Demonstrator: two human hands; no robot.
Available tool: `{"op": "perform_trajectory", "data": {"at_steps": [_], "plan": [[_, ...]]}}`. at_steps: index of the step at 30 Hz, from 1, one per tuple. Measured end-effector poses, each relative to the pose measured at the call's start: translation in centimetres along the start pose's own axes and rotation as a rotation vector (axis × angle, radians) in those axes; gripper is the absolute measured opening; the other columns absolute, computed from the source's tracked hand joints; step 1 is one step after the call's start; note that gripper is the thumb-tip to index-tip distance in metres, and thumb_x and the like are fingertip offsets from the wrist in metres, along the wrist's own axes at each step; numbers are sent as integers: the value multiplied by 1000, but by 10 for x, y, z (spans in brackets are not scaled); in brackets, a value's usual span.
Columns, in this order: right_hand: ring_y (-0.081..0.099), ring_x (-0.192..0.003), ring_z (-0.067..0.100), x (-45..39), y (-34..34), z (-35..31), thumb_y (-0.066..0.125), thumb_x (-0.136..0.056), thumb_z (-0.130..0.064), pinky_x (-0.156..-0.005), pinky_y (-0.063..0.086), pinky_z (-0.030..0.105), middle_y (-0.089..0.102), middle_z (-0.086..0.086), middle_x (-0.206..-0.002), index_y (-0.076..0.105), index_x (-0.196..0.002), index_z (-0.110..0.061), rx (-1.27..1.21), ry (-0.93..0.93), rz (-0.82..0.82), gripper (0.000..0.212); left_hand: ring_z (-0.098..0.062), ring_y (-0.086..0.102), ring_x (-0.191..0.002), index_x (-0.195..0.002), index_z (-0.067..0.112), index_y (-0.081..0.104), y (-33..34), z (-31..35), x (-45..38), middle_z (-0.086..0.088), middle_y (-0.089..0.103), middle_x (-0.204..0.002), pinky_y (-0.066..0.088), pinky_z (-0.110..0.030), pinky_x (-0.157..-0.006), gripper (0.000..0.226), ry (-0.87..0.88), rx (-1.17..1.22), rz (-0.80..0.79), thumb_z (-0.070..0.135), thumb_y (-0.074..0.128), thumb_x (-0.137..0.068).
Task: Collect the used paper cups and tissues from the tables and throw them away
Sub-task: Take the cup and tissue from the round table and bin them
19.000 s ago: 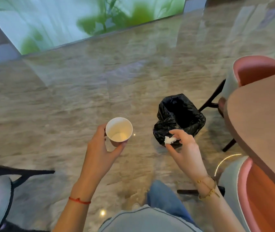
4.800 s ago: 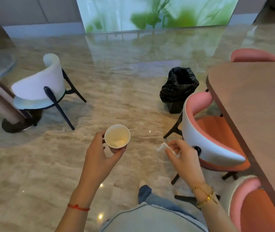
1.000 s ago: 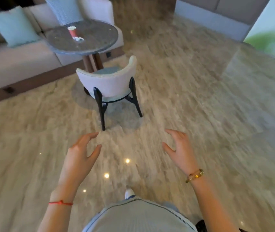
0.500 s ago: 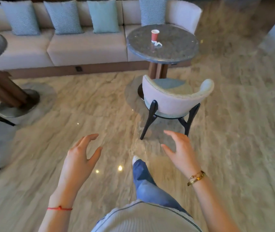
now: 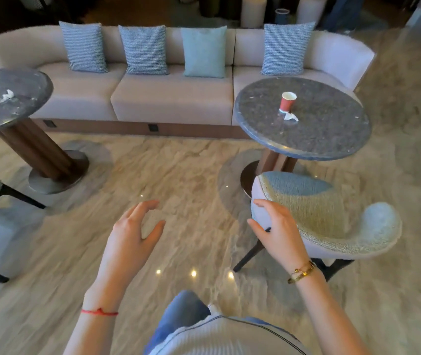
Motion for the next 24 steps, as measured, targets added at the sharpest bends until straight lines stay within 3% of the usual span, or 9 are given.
{"op": "perform_trajectory", "data": {"at_steps": [3,8,13,20,24], "plan": [[48,-115,10,-51,4,7,65,-86,-32,-95,27,11,59,-7,-119,55,-124,-21,2,-5,-1,40,-19,62,-109,-122,19,60,15,-3,-50,4,65,-115,47,-32,-92,40,-20,11,-15,25,71,-84],[47,-117,14,-128,23,43,65,-87,-32,-98,33,20,58,-3,-122,54,-125,-21,1,73,-7,42,-14,61,-110,-125,22,58,53,-8,-148,8,63,-118,44,-26,-91,42,12,31,-69,27,70,-85],[45,-122,15,-223,39,77,62,-88,-32,-98,30,19,56,-4,-125,52,-128,-22,1,154,7,42,-16,60,-112,-126,19,57,83,-12,-275,7,63,-118,43,-25,-91,44,80,32,-102,24,70,-85],[47,-120,16,-370,13,112,66,-86,-27,-101,33,22,58,-3,-124,55,-126,-18,9,259,182,42,-6,56,-114,-133,29,46,122,26,-470,16,57,-120,38,-18,-90,53,277,49,-193,30,68,-85],[46,-122,17,-421,-3,155,63,-88,-28,-100,34,22,54,-1,-128,52,-130,-20,14,383,247,44,-6,53,-118,-137,28,42,167,59,-556,10,57,-127,41,-20,-88,59,360,94,-299,31,69,-85]]}}
Point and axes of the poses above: each hand's wrist, its own x-axis away from the middle knuckle, its own y-axis out of the palm, z = x × y, the point moved 10 cm from there along -x, towards the middle knuckle
